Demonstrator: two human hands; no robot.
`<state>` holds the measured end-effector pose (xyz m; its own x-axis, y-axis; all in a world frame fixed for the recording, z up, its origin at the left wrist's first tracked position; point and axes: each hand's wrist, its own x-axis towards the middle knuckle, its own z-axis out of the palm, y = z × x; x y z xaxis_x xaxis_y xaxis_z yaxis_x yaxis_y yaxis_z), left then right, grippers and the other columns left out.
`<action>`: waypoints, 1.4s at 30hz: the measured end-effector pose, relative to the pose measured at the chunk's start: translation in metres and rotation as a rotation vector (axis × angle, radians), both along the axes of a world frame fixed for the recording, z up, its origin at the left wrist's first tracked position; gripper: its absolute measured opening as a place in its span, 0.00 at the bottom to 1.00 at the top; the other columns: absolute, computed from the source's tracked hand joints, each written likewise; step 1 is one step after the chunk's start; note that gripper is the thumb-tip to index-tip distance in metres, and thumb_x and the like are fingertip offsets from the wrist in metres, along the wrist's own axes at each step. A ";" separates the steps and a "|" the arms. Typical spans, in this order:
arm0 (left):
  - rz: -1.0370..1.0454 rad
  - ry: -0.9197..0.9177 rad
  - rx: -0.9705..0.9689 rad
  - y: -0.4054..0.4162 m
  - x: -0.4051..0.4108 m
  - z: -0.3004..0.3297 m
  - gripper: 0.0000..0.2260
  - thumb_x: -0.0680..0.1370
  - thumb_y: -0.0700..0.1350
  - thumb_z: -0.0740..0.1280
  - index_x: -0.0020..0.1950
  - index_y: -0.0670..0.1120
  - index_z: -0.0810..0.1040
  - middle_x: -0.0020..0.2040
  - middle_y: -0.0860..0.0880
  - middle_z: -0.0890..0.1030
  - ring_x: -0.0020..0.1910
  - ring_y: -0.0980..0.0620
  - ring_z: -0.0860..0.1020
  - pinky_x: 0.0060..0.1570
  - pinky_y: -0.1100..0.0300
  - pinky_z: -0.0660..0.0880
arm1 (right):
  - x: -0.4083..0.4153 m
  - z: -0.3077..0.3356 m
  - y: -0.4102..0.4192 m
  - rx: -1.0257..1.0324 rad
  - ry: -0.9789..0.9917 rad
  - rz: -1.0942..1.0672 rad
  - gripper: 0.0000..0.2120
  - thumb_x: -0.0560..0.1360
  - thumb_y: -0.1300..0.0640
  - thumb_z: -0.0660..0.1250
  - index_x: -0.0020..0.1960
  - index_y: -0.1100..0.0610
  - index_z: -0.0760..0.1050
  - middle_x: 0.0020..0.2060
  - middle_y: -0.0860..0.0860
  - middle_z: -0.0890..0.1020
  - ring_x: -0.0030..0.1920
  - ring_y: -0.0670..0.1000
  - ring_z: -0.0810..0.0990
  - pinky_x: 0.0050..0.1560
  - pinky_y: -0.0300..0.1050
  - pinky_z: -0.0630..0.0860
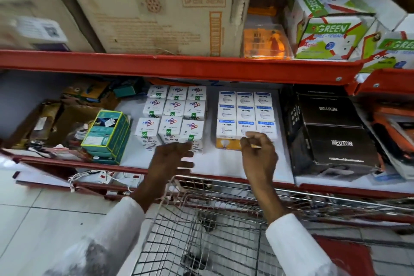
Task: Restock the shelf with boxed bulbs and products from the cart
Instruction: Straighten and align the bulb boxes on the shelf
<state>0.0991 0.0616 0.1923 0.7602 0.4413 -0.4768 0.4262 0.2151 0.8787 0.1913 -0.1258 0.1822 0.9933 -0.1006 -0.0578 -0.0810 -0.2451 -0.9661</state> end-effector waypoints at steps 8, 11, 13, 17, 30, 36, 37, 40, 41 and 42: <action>0.332 0.127 0.289 0.114 -0.014 -0.033 0.28 0.70 0.59 0.76 0.62 0.44 0.73 0.55 0.38 0.81 0.47 0.37 0.84 0.40 0.49 0.83 | -0.014 -0.031 0.092 0.429 0.639 0.182 0.24 0.75 0.52 0.71 0.67 0.60 0.73 0.54 0.50 0.78 0.51 0.49 0.77 0.64 0.54 0.76; 0.343 0.069 0.088 0.138 -0.006 -0.053 0.34 0.68 0.55 0.79 0.67 0.41 0.72 0.66 0.32 0.74 0.43 0.43 0.84 0.44 0.45 0.84 | -0.010 -0.032 0.110 0.568 0.713 0.144 0.27 0.74 0.53 0.72 0.70 0.59 0.70 0.64 0.49 0.71 0.59 0.50 0.69 0.68 0.58 0.73; 0.304 -0.025 0.008 0.141 -0.002 -0.057 0.31 0.72 0.48 0.77 0.70 0.39 0.71 0.68 0.31 0.72 0.45 0.47 0.83 0.44 0.49 0.85 | -0.006 -0.033 0.119 0.571 0.711 0.111 0.32 0.73 0.52 0.74 0.73 0.57 0.67 0.70 0.51 0.69 0.63 0.51 0.68 0.67 0.58 0.74; 0.297 -0.065 -0.134 0.143 0.006 -0.058 0.31 0.74 0.49 0.74 0.72 0.39 0.70 0.66 0.37 0.78 0.60 0.40 0.81 0.47 0.50 0.85 | -0.003 -0.036 0.134 0.571 0.705 0.038 0.34 0.72 0.55 0.74 0.74 0.57 0.65 0.72 0.53 0.70 0.69 0.55 0.69 0.65 0.59 0.75; 0.246 -0.098 -0.169 0.149 0.025 -0.069 0.19 0.75 0.37 0.73 0.65 0.38 0.78 0.58 0.44 0.83 0.44 0.54 0.87 0.43 0.57 0.85 | -0.004 -0.038 0.147 0.667 0.578 -0.085 0.28 0.75 0.65 0.70 0.73 0.55 0.68 0.67 0.55 0.77 0.52 0.51 0.78 0.65 0.58 0.76; 0.330 -0.088 -0.239 0.148 0.026 -0.066 0.18 0.74 0.41 0.74 0.63 0.42 0.79 0.55 0.41 0.85 0.52 0.38 0.85 0.57 0.43 0.81 | -0.001 -0.037 0.148 0.655 0.571 -0.058 0.27 0.76 0.65 0.69 0.73 0.57 0.69 0.63 0.54 0.78 0.46 0.47 0.77 0.65 0.57 0.75; 0.331 -0.085 -0.237 0.148 0.026 -0.065 0.18 0.74 0.41 0.74 0.63 0.42 0.79 0.55 0.41 0.85 0.52 0.38 0.85 0.57 0.43 0.82 | -0.001 -0.037 0.148 0.650 0.574 -0.050 0.27 0.76 0.65 0.69 0.73 0.57 0.68 0.61 0.54 0.78 0.46 0.47 0.78 0.65 0.57 0.75; 0.320 -0.087 -0.236 0.148 0.026 -0.065 0.18 0.74 0.41 0.75 0.63 0.42 0.79 0.55 0.41 0.85 0.52 0.38 0.85 0.57 0.44 0.82 | 0.001 -0.036 0.147 0.640 0.586 -0.025 0.27 0.76 0.64 0.69 0.74 0.57 0.67 0.58 0.53 0.79 0.44 0.45 0.78 0.65 0.56 0.75; 0.316 -0.090 -0.236 0.147 0.026 -0.064 0.18 0.74 0.41 0.75 0.63 0.43 0.80 0.54 0.42 0.85 0.52 0.38 0.85 0.56 0.44 0.82 | 0.002 -0.036 0.147 0.639 0.590 -0.019 0.27 0.76 0.64 0.68 0.74 0.57 0.67 0.57 0.53 0.79 0.44 0.45 0.78 0.65 0.56 0.75; 0.312 -0.091 -0.236 0.147 0.026 -0.064 0.18 0.74 0.41 0.75 0.63 0.43 0.80 0.54 0.42 0.86 0.51 0.38 0.85 0.56 0.44 0.82 | 0.003 -0.035 0.147 0.638 0.594 -0.015 0.27 0.76 0.64 0.68 0.74 0.57 0.67 0.55 0.52 0.79 0.44 0.45 0.78 0.65 0.56 0.75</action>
<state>0.1252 0.2087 0.1279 0.6511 0.5440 -0.5293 0.2309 0.5223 0.8209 0.1942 0.0212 0.1470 0.7795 0.1145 -0.6158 -0.6141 0.3334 -0.7154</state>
